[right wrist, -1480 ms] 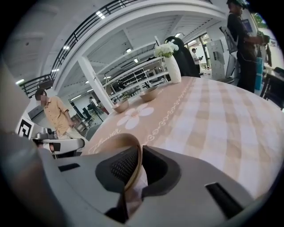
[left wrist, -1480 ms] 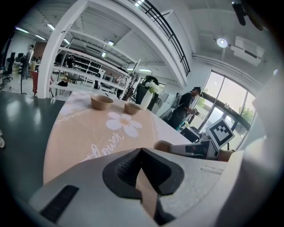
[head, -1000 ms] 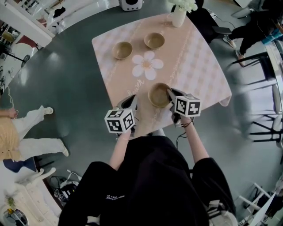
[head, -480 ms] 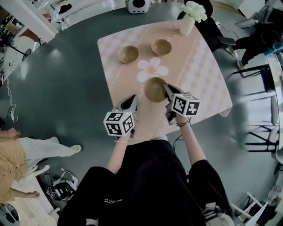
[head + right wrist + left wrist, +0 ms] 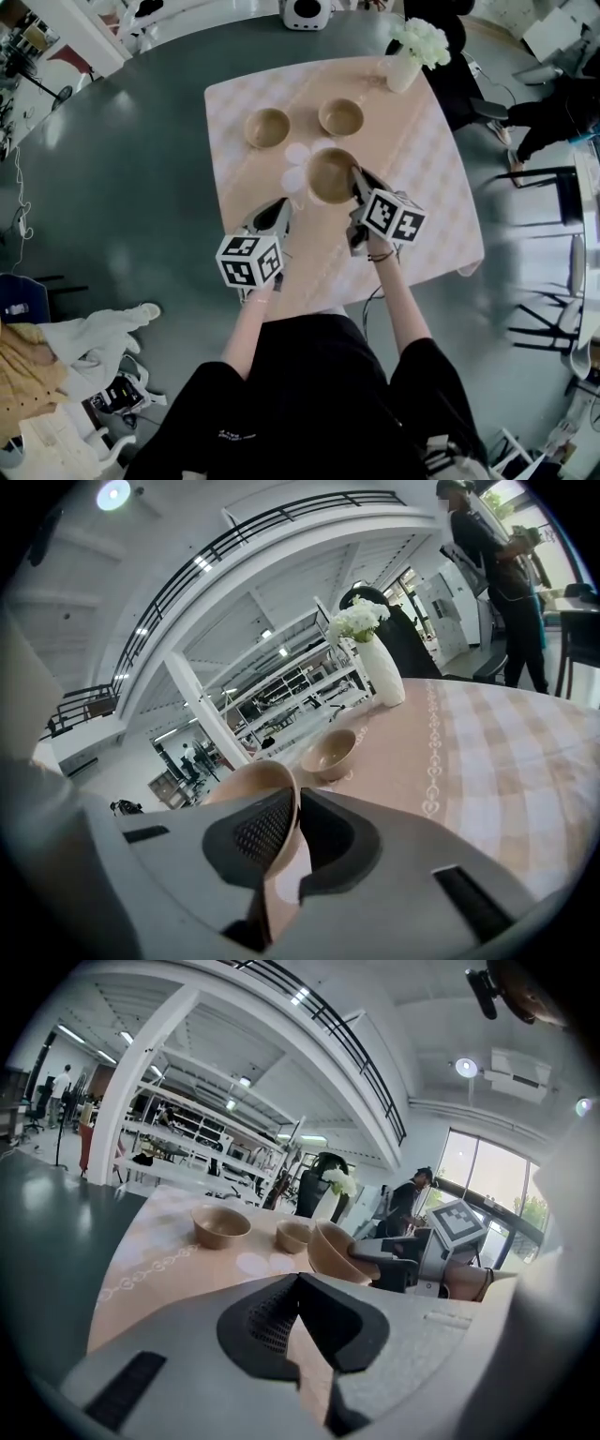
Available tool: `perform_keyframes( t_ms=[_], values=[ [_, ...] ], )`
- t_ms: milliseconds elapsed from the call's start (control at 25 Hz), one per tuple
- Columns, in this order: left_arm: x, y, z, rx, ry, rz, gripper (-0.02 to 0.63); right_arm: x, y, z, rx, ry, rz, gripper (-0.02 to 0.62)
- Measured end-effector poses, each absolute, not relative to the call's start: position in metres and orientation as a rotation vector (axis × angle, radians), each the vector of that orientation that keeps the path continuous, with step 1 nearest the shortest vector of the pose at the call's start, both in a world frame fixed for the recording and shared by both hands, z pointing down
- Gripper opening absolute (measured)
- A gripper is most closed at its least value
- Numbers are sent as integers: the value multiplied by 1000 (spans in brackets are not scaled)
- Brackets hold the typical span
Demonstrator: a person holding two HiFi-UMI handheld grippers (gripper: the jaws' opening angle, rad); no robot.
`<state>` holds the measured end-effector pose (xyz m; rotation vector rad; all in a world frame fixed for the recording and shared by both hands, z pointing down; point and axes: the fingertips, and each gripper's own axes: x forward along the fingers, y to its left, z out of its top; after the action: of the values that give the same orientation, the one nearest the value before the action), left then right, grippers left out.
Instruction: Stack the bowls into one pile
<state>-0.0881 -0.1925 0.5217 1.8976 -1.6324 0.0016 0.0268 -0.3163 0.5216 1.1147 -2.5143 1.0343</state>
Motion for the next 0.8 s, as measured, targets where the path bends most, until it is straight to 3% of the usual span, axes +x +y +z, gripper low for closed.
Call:
perform_keyframes(
  t_ms=[800],
  values=[
    [-79, -266, 539, 1812, -1696, 26, -3, 21, -461, 527, 1243, -2502, 967, 17]
  ],
)
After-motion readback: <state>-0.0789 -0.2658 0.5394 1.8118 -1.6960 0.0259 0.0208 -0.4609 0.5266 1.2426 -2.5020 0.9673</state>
